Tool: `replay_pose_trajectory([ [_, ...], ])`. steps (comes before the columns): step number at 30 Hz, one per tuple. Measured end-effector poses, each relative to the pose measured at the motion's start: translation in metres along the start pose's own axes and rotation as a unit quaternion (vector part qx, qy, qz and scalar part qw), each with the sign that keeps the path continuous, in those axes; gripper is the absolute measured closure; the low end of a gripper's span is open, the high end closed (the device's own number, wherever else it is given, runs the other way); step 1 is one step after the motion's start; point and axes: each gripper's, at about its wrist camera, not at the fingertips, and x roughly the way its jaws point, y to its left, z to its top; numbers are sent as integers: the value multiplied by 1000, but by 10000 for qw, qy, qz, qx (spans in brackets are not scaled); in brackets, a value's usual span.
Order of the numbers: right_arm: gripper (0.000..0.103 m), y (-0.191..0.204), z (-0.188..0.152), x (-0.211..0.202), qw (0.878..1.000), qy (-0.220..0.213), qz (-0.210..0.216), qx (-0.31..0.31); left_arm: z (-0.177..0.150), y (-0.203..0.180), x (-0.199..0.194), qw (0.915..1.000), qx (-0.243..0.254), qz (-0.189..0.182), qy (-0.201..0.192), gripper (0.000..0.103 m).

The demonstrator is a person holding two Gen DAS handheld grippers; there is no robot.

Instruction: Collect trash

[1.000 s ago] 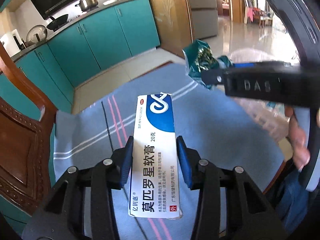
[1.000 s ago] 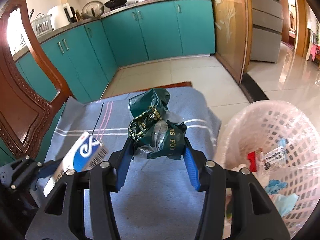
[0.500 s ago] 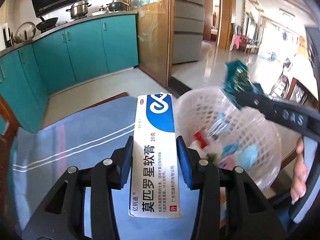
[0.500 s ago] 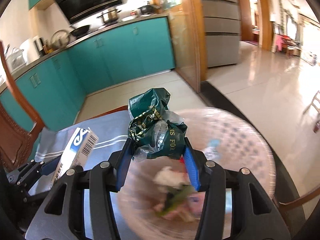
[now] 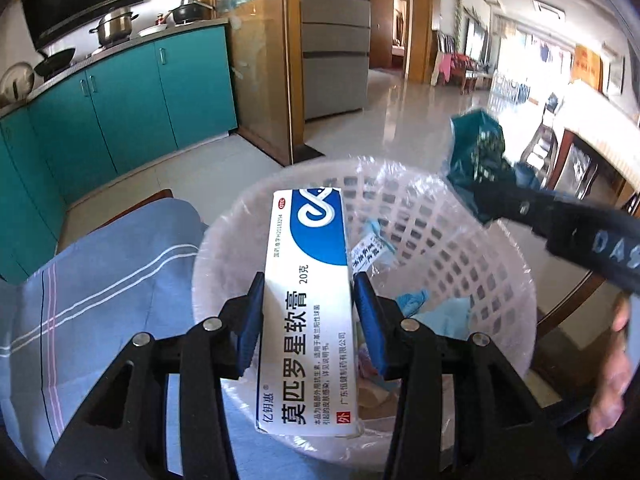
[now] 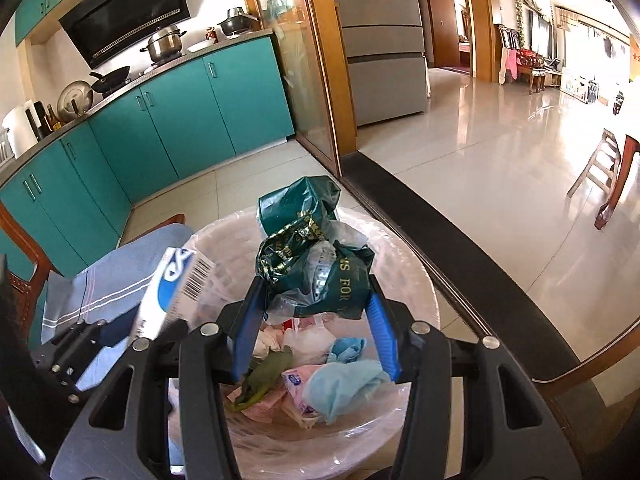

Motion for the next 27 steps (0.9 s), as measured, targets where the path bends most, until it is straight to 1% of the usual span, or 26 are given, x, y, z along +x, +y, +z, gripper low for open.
replay_pose_trajectory([
  [4, 53, -2, -1, -4, 10000, -24, 25, 13, 0, -1, 2, 10000, 5, -21, 3, 57],
  [9, 53, 0, -1, -2, 10000, 40, 8, -23, 1, -2, 1, 10000, 21, -76, -12, 54],
  [10, 53, 0, -2, -2, 10000, 56, 13, -16, 0, -3, 0, 10000, 23, -69, -20, 51],
  [11, 53, -1, -2, -2, 10000, 74, 26, -5, 0, -3, 0, 10000, 22, -66, -14, 43],
  [12, 52, -1, -1, -1, 9999, 90, 39, 28, -1, -2, 0, 10000, 25, -49, -7, 40],
  [17, 39, -2, 3, 0, 9997, 86, 97, 212, -1, 0, -5, 9999, 78, 80, -48, 38],
  [20, 33, -3, 4, -1, 9990, 51, 179, 412, 0, 9, -13, 9998, 18, 171, -112, 35],
  [22, 31, -3, 6, -2, 9979, -7, 296, 581, 1, 18, -23, 9994, -29, 285, -190, 33],
  [23, 28, -3, 6, -4, 9971, -54, 364, 667, 1, 22, -29, 9989, -29, 392, -247, 31],
  [25, 25, -1, 7, -11, 9955, -215, 497, 777, -1, 31, -48, 9963, 42, 734, -447, 27],
  [27, 23, 7, 5, -22, 9952, -423, 546, 694, -3, 36, -67, 9925, 130, 1041, -621, 19],
])
